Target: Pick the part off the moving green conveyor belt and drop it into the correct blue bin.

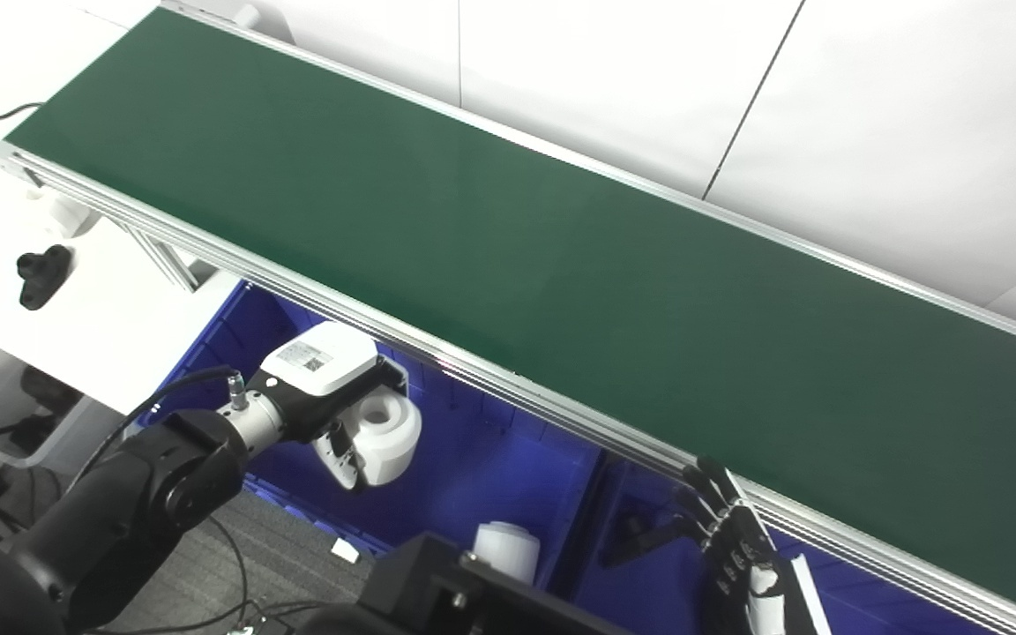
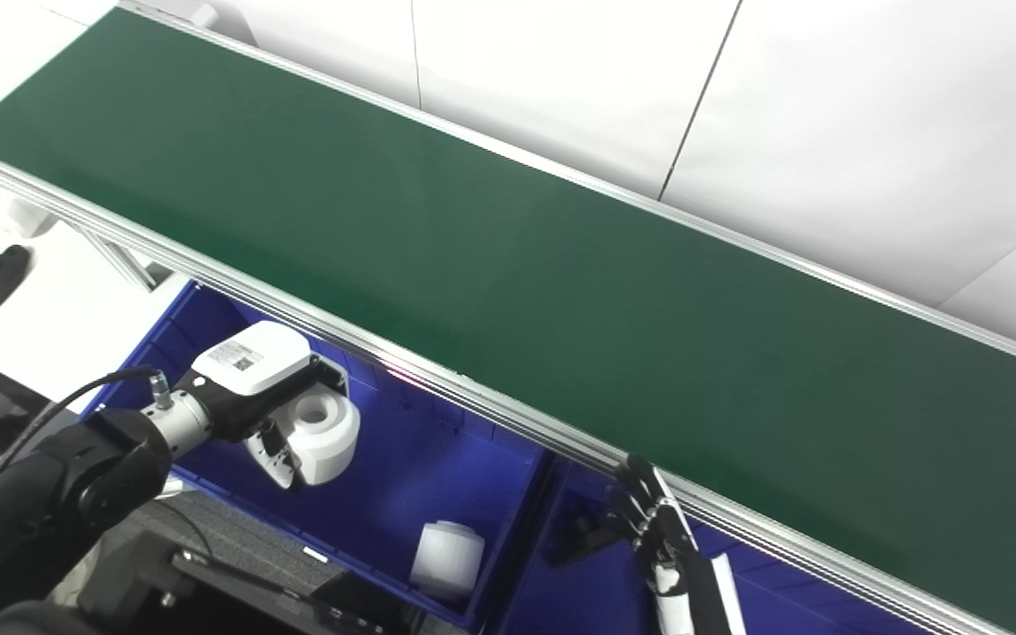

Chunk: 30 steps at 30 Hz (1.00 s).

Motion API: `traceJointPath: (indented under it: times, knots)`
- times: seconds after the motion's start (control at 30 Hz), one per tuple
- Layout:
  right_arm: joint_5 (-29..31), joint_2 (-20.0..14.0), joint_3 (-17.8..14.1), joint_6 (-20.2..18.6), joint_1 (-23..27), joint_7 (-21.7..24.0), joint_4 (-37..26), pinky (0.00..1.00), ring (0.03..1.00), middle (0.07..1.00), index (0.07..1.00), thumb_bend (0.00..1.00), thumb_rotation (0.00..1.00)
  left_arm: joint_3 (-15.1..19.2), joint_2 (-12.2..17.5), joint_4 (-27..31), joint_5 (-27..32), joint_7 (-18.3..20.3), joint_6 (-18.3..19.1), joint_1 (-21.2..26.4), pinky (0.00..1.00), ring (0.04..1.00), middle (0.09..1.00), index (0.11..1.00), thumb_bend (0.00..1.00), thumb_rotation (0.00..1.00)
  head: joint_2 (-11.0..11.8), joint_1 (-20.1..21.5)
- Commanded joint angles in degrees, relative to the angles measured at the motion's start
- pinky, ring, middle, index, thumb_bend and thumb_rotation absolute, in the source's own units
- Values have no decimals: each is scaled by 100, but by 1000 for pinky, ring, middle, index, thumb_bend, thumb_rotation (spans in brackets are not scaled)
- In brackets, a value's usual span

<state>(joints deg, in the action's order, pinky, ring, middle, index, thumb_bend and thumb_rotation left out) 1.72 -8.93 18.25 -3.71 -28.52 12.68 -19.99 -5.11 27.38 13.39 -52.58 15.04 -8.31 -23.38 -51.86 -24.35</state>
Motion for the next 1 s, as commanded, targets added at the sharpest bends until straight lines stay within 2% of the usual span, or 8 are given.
traceJointPath:
  times: [0.0,0.03,0.07,0.13,0.23,0.57,0.83,0.97]
  knots:
    - [-11,51,31,77,47,22,-145,833,880,910,933,850,977,-3,142,41,-61,-56,104,78,302,392,453,514,519,0,2,8]
    - [-18,51,32,87,48,26,-145,834,880,911,933,842,978,-7,133,41,-83,34,198,84,401,516,565,504,519,32,2,8]
    - [-3,56,25,80,55,33,-140,834,880,911,933,841,978,-20,121,81,-205,149,345,96,416,534,585,503,519,39,1,47]
    - [16,62,13,78,60,37,-133,840,883,913,932,834,972,-61,123,176,-409,321,559,110,610,709,755,741,803,202,3,55]
    - [8,59,4,80,48,29,-152,834,878,910,931,830,971,-124,146,310,-581,516,726,121,735,807,842,846,857,385,4,77]
    - [-11,4,-19,88,11,41,-183,835,880,911,933,830,978,-166,113,578,-595,626,842,68,717,807,846,844,829,394,-21,101]
    - [-13,-2,-9,55,-31,39,-220,839,884,914,932,837,969,-88,90,901,-282,265,617,-74,651,764,808,798,829,353,-46,201]
    - [-66,33,14,-46,-59,9,-282,841,880,912,928,842,966,30,-274,1954,650,46,521,-317,604,717,770,778,827,349,-74,398]
